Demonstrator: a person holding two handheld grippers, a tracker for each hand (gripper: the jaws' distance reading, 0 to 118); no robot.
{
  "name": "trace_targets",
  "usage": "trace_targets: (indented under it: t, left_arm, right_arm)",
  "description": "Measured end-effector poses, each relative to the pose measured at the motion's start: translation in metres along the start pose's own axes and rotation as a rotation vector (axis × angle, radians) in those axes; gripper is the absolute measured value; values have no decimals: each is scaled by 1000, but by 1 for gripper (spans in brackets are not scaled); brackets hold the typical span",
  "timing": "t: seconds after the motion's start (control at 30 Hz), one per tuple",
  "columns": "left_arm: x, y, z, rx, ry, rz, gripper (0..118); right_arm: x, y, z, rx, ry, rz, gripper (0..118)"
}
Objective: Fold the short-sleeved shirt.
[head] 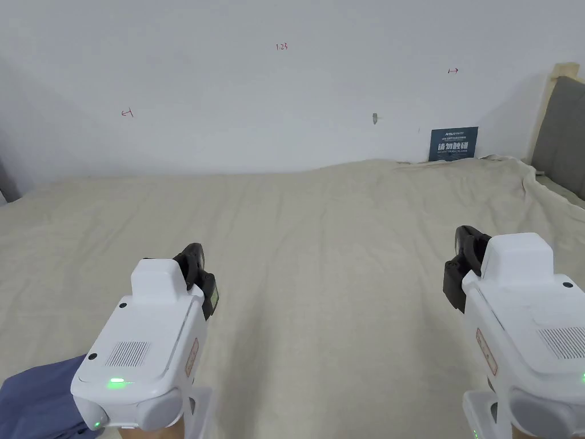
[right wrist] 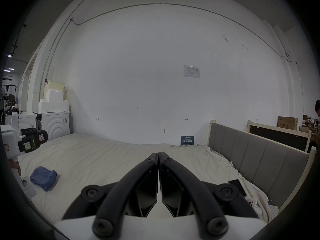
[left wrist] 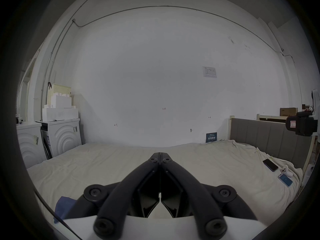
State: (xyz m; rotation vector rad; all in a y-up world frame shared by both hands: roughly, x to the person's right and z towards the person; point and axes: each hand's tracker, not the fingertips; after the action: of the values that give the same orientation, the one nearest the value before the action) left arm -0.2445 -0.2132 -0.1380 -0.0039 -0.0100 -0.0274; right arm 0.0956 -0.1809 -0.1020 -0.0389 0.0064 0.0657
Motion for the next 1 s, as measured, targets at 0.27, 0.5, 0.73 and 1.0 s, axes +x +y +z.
trace_targets:
  t: [0.27, 0.5, 0.73, 1.0]
  left_arm:
    - [1, 0, 0, -4, -4, 11, 0]
    - [3, 3, -2, -13, -17, 14, 82]
    - [1, 5, -1, 15, -16, 27, 118]
    - [1, 4, 0, 23, -9, 16, 118]
  right_arm:
    - [3, -1, -1, 4, -6, -1, 1]
    - [0, 5, 4, -7, -11, -22, 88]
    - [-1, 6, 5, -3, -26, -20, 114]
    - [-3, 6, 6, 9, -23, -24, 117]
